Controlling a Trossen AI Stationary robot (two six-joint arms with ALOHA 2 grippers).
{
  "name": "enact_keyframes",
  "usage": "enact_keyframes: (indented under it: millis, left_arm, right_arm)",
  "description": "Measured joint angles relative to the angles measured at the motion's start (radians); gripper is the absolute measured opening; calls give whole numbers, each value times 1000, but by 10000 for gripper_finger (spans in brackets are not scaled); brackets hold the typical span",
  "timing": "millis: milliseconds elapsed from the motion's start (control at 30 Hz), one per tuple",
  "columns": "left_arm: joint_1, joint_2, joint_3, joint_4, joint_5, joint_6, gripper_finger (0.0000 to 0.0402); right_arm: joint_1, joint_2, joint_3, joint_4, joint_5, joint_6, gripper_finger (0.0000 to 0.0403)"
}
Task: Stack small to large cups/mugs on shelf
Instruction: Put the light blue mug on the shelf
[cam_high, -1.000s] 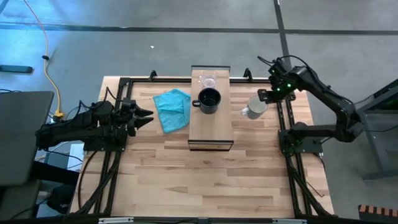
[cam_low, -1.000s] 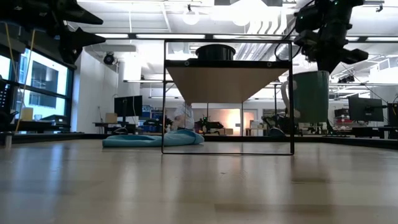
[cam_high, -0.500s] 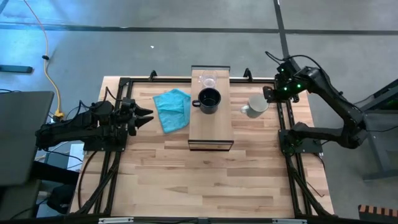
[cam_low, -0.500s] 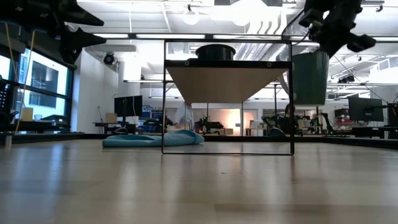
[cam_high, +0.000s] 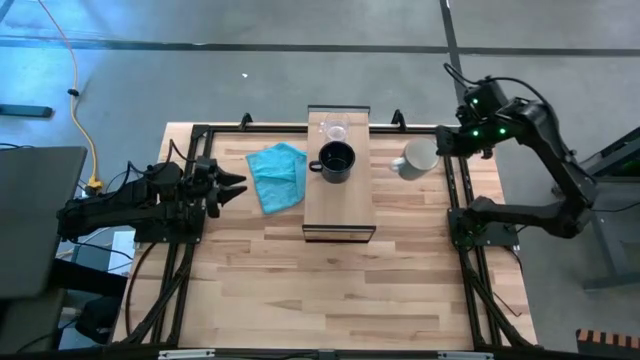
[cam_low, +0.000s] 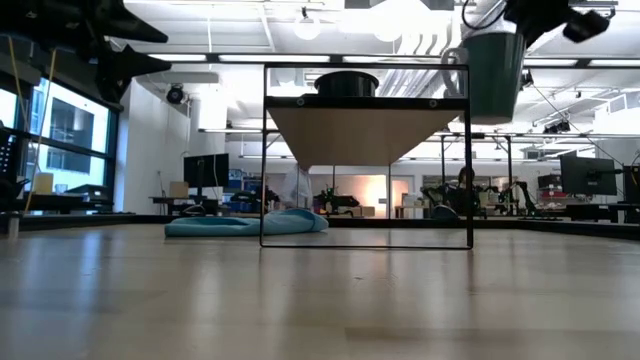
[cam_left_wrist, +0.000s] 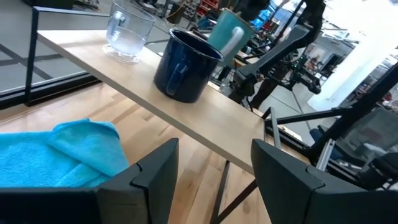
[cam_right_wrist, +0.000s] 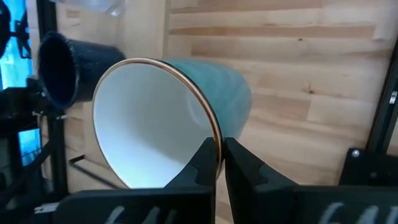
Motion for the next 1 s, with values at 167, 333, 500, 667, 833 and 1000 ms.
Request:
enact_keyframes:
  millis: [167,333,500,667,833,1000]
  left_arm:
    - [0,0,0,0,-34,0,191]
    - [0,0,0,1,-59,13,191]
    - [0,0,0,1,-66,16,191]
    - [0,0,0,1,-69,32,191]
    - [0,0,0,1,-69,39,191]
    - [0,0,0,1,-69,44,191]
  right_arm:
    - [68,0,48,-28,8,83,0]
    - [153,8,54,-26,33,176,0]
    - [253,49,55,0,47,245,0]
    - [331,109,95,73,60,287,0]
    - [396,179,143,75,68,311,0]
    - [457,231,193,76,80,340,0]
